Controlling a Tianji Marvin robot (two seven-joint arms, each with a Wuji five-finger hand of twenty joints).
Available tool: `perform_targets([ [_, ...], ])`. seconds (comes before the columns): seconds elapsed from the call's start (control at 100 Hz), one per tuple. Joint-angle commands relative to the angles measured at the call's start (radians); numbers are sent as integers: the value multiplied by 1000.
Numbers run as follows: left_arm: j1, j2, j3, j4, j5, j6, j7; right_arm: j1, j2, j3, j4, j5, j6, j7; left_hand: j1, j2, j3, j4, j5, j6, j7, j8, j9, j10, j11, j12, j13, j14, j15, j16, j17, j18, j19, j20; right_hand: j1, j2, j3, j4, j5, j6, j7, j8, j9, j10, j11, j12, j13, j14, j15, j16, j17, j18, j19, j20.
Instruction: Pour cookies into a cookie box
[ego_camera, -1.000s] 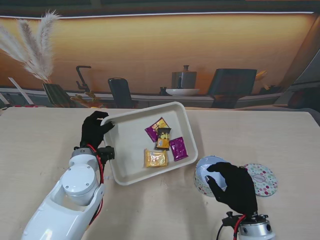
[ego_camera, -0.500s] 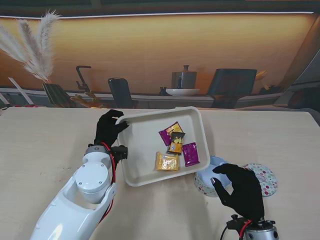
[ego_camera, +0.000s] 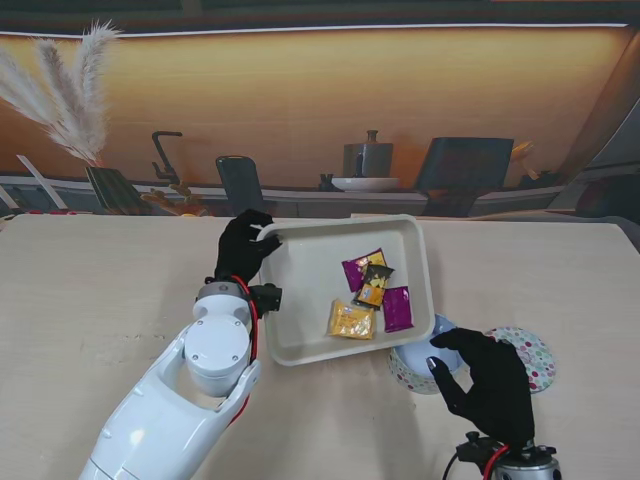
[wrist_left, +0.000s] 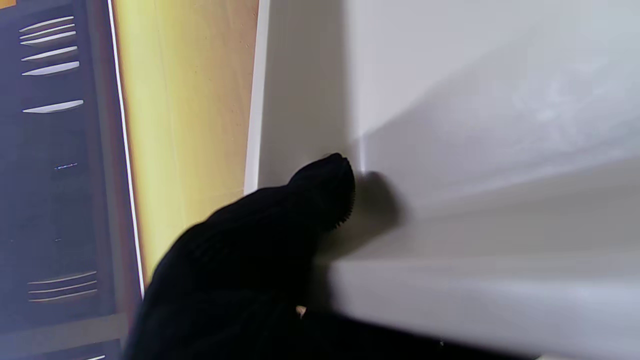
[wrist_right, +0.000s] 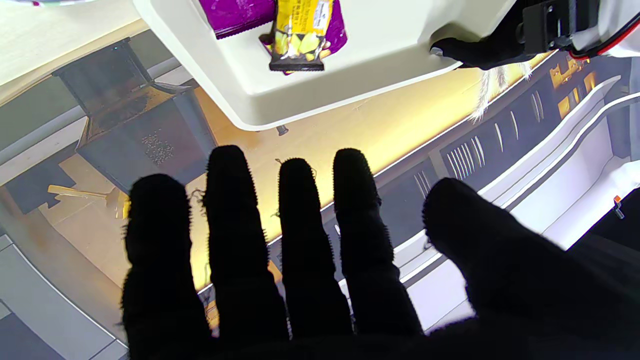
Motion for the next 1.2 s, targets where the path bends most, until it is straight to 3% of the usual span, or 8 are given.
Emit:
perform_targets([
  [0.0,-14,-20,10,-17,-3,-3,-10,-6,-4,-1,-7,0,-6,12,53,154,180,60,111,-42,115,30,117,-68,221,48,48,-50,-32,-22,12,23,44,18,-32,2,5,19,34,-15,-22,14,22,2,-6,-4,1,30,1,0,-14,28,1,-4],
  [0.41,-61,-26,49,-21,57,37,-13,-7,-6,2,-7,5,-18,8,50,158,178,63,108,-51,119,28,118,-77,225,46,50,-57,-31,-23,15,23,47,15,-32,3,4,19,34,-15,-24,17,23,2,-6,-4,0,28,1,0,-14,29,1,-3],
  [0.94,-72,-30,61,3,89,27,6,4,-3,-8,-1,8,-12,26,50,157,179,64,108,-51,120,23,118,-75,225,45,51,-56,-31,-25,15,23,49,11,-32,4,5,19,34,-16,-25,19,22,1,-6,-4,0,28,0,0,-15,28,1,-3],
  [1.19,-84,-42,73,24,93,-8,45,4,-4,-9,-1,9,-12,24,50,154,180,64,109,-51,121,21,120,-75,226,46,52,-55,-29,-24,18,23,52,11,-32,3,5,19,34,-16,-25,20,21,2,-6,-4,0,29,0,0,-15,28,1,-3],
])
